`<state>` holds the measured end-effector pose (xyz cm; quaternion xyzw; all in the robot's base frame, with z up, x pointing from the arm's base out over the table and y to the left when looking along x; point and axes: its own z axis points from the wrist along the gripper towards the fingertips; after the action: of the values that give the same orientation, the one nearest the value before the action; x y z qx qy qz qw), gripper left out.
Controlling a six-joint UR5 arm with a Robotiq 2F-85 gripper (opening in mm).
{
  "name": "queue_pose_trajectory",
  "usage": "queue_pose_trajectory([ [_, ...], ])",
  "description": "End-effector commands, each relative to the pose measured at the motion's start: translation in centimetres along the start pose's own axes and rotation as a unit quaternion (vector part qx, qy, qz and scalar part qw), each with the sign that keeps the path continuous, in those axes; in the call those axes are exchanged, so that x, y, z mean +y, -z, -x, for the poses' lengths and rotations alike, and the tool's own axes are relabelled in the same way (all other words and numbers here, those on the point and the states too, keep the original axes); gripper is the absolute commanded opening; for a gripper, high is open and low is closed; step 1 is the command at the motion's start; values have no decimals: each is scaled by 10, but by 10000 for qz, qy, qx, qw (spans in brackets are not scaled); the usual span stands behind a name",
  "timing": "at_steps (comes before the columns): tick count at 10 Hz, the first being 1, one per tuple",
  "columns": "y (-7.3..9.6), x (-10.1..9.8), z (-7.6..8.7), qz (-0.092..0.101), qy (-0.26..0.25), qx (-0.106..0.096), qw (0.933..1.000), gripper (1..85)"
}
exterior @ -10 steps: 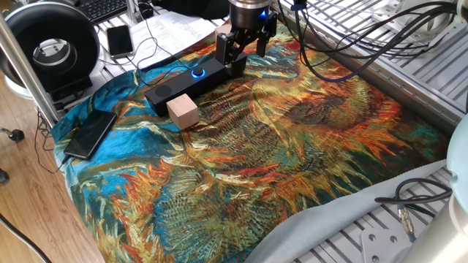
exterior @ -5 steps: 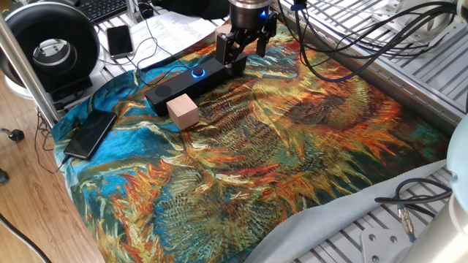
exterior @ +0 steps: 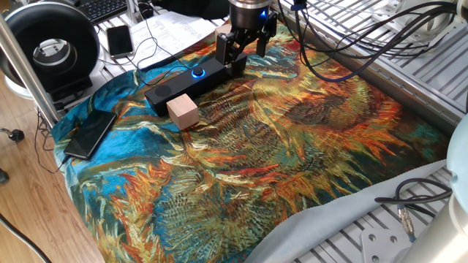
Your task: Turn the knob to decrease the volume of the speaker
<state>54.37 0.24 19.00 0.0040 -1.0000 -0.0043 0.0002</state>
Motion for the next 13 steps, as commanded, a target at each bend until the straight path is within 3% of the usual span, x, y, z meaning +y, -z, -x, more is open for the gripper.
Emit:
queue_pose_trajectory([
  [1, 10, -19, 69, -296, -849, -1367, 9865, 17],
  [6, 9, -18, 69, -333, -878, -1410, 9856, 13],
  [7, 10, -11, 65, -209, -855, -1329, 9872, 13],
  [8, 9, 6, 55, 106, -1015, -1114, 9885, 10],
  [9, 10, 12, 44, 214, -1008, -904, 9906, 10],
  [10, 10, -10, 29, -275, -661, -644, 9954, 10],
  [11, 12, -5, 35, -194, -761, -727, 9943, 10],
  [12, 16, -7, 39, -296, -667, -792, 9942, 10],
  [13, 18, -15, 32, -475, -380, -663, 9959, 10],
])
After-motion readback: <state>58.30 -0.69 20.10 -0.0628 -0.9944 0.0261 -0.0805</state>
